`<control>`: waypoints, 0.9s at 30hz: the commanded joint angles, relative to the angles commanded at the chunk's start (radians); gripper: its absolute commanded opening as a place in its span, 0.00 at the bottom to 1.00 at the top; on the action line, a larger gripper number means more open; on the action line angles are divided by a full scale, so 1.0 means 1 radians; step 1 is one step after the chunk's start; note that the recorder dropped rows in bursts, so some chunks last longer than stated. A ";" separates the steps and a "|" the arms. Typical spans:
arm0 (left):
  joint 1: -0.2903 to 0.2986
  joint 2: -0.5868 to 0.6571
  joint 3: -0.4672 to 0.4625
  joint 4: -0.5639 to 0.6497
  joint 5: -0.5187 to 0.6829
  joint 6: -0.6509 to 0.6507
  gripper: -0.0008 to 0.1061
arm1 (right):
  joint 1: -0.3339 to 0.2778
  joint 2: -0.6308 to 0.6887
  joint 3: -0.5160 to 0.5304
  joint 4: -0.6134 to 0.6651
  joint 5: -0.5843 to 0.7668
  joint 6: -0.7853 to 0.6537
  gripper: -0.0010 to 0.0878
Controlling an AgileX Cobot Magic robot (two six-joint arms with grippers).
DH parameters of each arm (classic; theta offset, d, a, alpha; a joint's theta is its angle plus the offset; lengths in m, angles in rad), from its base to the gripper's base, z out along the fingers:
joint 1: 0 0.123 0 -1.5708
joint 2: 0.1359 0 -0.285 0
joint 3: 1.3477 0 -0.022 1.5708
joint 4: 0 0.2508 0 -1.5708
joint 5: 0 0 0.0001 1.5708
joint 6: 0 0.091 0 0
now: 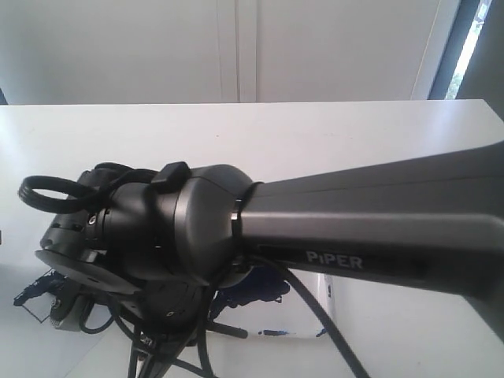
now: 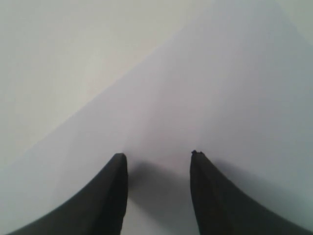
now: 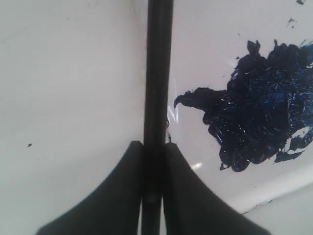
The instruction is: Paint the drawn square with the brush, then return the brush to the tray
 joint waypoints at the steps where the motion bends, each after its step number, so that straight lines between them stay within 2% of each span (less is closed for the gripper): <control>1: 0.000 0.000 0.000 0.000 0.000 0.000 0.44 | 0.000 0.001 0.000 0.008 0.000 -0.010 0.01; 13: 0.000 0.000 0.000 -0.068 0.022 -0.005 0.44 | 0.000 0.001 0.000 0.000 0.000 -0.010 0.01; 27: 0.000 0.000 0.000 -0.068 0.022 0.000 0.44 | 0.017 -0.022 0.000 0.033 0.010 -0.010 0.01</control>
